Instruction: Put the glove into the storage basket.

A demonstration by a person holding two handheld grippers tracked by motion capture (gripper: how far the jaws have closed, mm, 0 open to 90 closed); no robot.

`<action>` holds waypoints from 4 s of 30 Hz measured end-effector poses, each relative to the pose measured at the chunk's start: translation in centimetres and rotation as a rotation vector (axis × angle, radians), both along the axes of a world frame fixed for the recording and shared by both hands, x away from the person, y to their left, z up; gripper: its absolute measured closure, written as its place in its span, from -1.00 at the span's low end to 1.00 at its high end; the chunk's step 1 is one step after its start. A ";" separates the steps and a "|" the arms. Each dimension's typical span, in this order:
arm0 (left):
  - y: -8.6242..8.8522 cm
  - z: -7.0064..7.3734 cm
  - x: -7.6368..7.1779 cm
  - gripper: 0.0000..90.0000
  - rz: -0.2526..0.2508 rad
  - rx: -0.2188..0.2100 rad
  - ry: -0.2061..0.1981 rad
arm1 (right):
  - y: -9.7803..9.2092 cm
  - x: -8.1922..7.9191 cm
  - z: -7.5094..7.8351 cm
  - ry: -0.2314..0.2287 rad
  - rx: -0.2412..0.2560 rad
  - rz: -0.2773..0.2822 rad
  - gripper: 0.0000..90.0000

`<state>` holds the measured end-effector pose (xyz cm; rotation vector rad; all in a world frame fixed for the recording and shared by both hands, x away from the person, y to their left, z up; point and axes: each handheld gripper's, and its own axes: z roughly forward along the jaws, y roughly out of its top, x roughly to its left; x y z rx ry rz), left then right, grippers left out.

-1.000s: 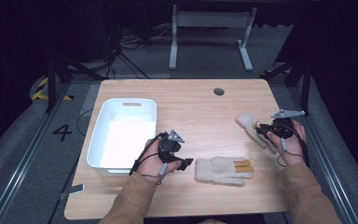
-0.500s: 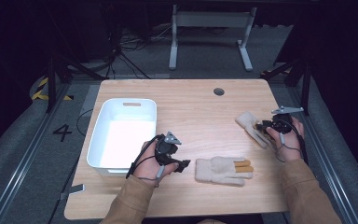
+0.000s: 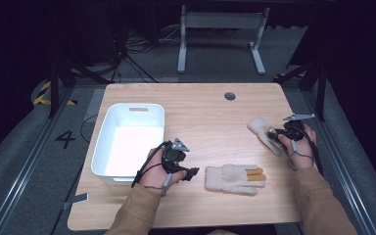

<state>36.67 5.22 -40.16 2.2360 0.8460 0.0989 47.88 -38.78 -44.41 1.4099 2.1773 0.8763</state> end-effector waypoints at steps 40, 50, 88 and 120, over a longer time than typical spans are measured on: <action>-2.0 0.4 1.4 -0.27 -0.065 -0.015 -0.004 | 1.0 -5.4 6.7 -0.133 0.060 0.259 0.62; -2.3 0.6 2.0 -0.27 -0.062 -0.014 -0.013 | 1.6 -7.0 7.8 -0.152 0.096 0.361 0.61; -2.1 1.0 2.2 -0.27 -0.063 -0.032 -0.018 | 6.1 -9.6 9.7 -0.139 0.196 0.643 0.61; -2.1 1.0 2.3 -0.27 -0.064 -0.026 -0.017 | 10.8 -10.3 7.7 -0.059 0.191 0.806 0.60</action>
